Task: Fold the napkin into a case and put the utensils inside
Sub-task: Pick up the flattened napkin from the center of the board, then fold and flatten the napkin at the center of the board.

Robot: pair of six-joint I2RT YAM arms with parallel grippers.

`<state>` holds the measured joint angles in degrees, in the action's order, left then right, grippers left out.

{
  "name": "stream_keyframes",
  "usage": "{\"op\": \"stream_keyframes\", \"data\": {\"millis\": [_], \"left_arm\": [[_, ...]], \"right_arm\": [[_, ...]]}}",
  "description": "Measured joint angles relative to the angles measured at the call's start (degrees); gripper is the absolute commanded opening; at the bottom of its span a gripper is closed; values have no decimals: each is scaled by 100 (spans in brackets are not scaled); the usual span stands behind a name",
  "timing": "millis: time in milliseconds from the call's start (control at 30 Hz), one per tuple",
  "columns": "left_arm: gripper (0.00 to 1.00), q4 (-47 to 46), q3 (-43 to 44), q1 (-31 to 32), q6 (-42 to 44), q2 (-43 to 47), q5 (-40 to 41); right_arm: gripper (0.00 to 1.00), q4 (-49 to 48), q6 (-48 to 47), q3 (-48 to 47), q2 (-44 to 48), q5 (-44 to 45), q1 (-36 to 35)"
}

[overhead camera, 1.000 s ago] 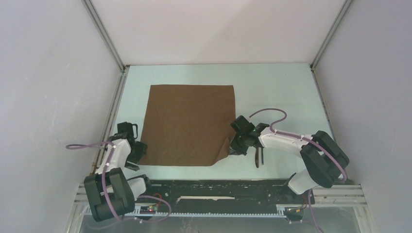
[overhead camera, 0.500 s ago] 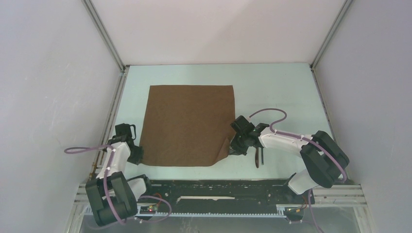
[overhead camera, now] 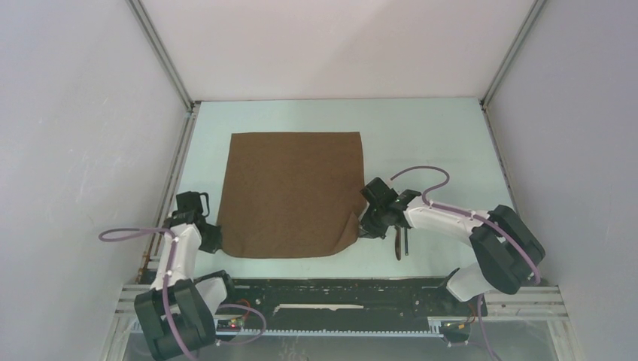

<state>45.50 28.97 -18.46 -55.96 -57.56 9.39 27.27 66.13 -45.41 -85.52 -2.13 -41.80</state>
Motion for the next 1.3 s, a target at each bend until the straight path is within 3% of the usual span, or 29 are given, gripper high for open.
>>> {"op": "stream_keyframes", "data": {"millis": [200, 467, 767, 1033, 1167, 1300], "left_arm": [[0, 326, 588, 0, 334, 579, -293], [0, 319, 1961, 0, 898, 1233, -1353], [0, 70, 4878, 0, 1250, 1523, -2236], [0, -85, 7090, 109, 1401, 1864, -2361], [0, -319, 7189, 118, 1386, 1978, -2323], [0, -525, 6432, 120, 1325, 1895, -2151]], "right_arm": [[0, 24, -271, 155, 868, 214, 151], [0, -691, -1298, 343, 2684, 2, 175], [0, -612, -2994, -1707, 3504, -144, -11], [0, -577, -3891, -2990, 4380, 7, -822], [0, -597, -4002, -3220, 4577, 568, -855], [0, -592, -4033, -3228, 4343, 1379, -737]]}}
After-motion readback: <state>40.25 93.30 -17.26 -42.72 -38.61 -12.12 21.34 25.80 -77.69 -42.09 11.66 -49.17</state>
